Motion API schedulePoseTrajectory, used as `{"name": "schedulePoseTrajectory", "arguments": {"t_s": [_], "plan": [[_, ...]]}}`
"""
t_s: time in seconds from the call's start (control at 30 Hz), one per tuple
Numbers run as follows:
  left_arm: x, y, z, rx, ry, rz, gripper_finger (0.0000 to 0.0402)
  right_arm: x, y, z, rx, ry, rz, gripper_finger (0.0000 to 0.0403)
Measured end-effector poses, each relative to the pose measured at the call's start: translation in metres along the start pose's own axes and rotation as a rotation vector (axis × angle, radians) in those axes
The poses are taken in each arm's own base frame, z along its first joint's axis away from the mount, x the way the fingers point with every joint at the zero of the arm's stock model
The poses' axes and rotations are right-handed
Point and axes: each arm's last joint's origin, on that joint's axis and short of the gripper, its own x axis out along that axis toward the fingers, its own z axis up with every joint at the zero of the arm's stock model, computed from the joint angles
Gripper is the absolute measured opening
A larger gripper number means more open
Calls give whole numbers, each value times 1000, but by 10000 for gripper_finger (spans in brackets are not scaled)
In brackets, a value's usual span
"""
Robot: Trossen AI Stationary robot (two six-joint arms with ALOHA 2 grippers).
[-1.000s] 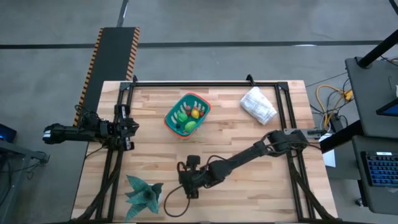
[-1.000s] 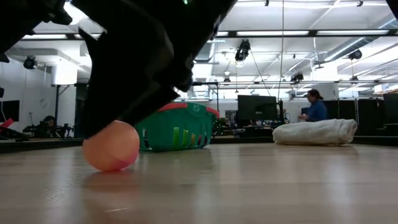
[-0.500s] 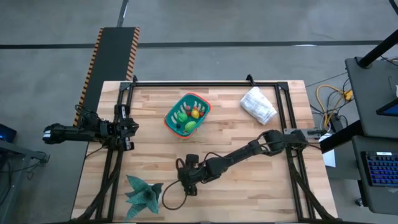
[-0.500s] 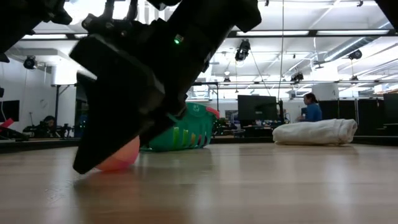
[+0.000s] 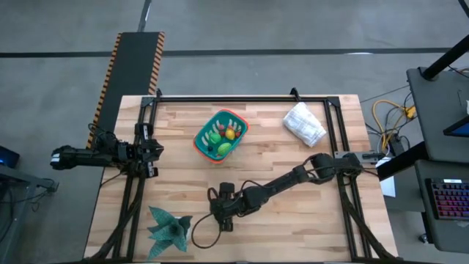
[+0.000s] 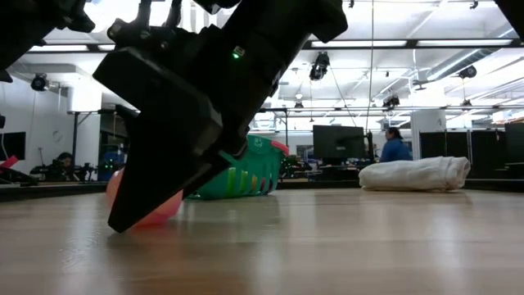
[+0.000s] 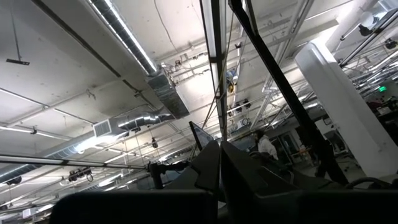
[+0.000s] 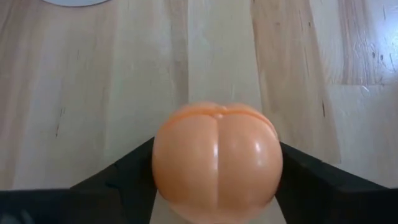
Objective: Pick and placing Produce into tupperware
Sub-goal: Put the big light orange peach into the blue bin
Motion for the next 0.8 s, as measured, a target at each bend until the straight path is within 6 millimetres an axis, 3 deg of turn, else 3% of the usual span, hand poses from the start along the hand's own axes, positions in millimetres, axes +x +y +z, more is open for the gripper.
{"name": "schedulePoseTrajectory", "arguments": {"t_s": [0.07, 0.43, 0.63, 0.8], "plan": [[0, 0, 0, 0, 0, 0, 0, 0, 0, 0, -2, 0, 0, 242], [0, 0, 0, 0, 2, 0, 0, -12, -2, 4, -22, 11, -20, 248], [0, 0, -1, -29, 9, -3, 0, -47, -17, 19, -113, 10, -102, 243], [0, 0, -1, -33, 8, -2, 0, -90, -61, 50, -149, -68, -175, 244]]}}
